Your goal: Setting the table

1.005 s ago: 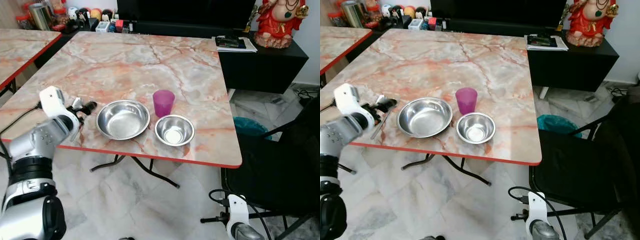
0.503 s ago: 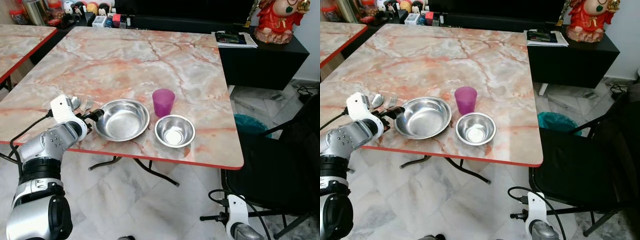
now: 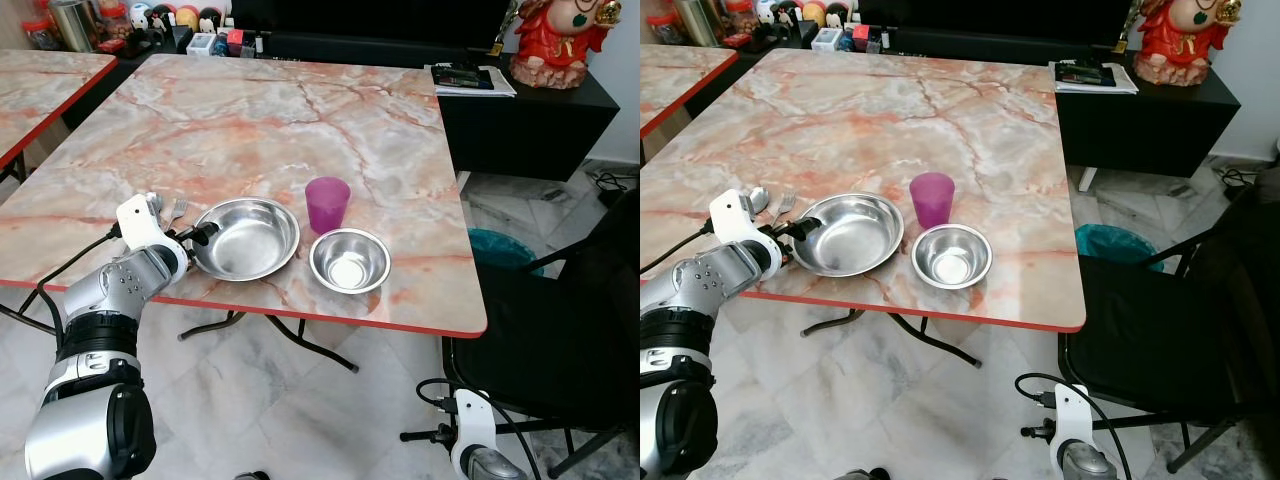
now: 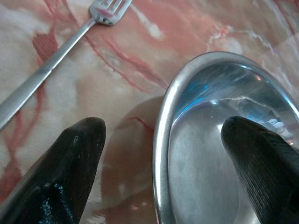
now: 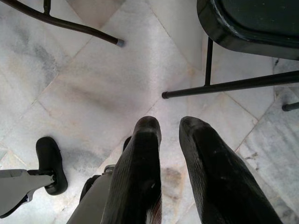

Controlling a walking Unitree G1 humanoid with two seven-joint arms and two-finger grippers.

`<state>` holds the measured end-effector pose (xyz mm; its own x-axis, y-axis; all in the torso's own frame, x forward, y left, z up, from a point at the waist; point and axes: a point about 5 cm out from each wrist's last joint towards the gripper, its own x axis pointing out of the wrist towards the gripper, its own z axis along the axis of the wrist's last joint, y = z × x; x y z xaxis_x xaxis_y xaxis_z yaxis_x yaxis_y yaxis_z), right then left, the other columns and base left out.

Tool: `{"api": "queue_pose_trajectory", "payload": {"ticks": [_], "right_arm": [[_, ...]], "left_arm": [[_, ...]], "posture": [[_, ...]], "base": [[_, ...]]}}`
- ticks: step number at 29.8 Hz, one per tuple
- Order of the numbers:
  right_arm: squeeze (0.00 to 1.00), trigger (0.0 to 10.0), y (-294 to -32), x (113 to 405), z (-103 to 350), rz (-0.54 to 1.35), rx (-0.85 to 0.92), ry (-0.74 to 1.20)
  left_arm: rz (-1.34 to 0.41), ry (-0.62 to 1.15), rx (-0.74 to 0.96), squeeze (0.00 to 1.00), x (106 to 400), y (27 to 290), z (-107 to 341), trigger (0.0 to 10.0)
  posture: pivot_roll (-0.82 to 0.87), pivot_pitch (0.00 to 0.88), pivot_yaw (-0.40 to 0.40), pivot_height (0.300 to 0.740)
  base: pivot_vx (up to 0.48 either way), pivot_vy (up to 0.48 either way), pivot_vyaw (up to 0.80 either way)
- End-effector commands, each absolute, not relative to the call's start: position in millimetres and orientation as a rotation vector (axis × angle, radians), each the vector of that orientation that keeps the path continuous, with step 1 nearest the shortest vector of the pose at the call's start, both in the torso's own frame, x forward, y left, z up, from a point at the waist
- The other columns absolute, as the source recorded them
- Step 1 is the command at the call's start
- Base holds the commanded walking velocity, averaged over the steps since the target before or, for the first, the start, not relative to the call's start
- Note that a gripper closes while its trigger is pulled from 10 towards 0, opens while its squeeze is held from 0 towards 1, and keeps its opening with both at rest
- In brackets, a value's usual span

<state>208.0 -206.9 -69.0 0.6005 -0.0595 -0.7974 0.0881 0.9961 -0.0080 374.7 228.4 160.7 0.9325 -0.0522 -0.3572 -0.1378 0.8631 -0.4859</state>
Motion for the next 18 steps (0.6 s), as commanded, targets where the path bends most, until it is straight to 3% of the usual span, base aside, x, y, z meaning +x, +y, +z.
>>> {"api": "queue_pose_trajectory", "payload": {"ticks": [1, 5, 6, 7, 9, 10, 18], "right_arm": [[0.0, 10.0, -206.6, 204.2, -71.2, -0.099, 0.051, 0.936], [0.0, 10.0, -206.6, 204.3, -71.2, -0.1, 0.052, 0.936], [0.0, 10.0, -206.6, 204.3, -71.2, -0.101, 0.052, 0.935], [0.0, 10.0, -206.6, 204.3, -71.2, -0.102, 0.053, 0.935], [0.0, 10.0, -206.6, 204.3, -71.2, -0.102, 0.052, 0.935], [0.0, 10.0, -206.6, 204.3, -71.2, -0.102, 0.052, 0.936], [0.0, 10.0, -206.5, 204.6, -71.1, -0.101, 0.052, 0.935]], "left_arm": [[0.063, 0.373, -0.521, 0.0, 376.8, 229.2, 162.0, 10.0], [0.055, 0.382, -0.526, 0.0, 377.9, 225.5, 159.6, 10.0], [0.048, 0.385, -0.53, 0.0, 378.0, 223.5, 158.5, 7.0], [0.047, 0.385, -0.531, 0.0, 378.1, 223.2, 158.4, 7.0], [0.048, 0.385, -0.53, 0.0, 378.3, 223.3, 158.4, 1.9], [0.048, 0.385, -0.531, 0.0, 378.4, 223.3, 158.5, 0.3], [0.044, 0.384, -0.535, 0.0, 379.0, 223.1, 158.2, 0.0]], "posture": [[0.01, 0.113, -0.011, 0.736], [0.01, 0.114, -0.01, 0.736], [0.01, 0.114, -0.011, 0.736], [0.01, 0.114, -0.011, 0.736], [0.01, 0.114, -0.011, 0.736], [0.01, 0.114, -0.011, 0.736], [0.01, 0.118, -0.012, 0.736]], "base": [[0.0, 0.0, 0.0], [0.0, 0.0, 0.0], [0.0, 0.0, 0.0], [0.0, 0.0, 0.0], [0.0, 0.0, 0.0], [0.0, 0.0, 0.0], [0.0, 0.0, 0.0]]}}
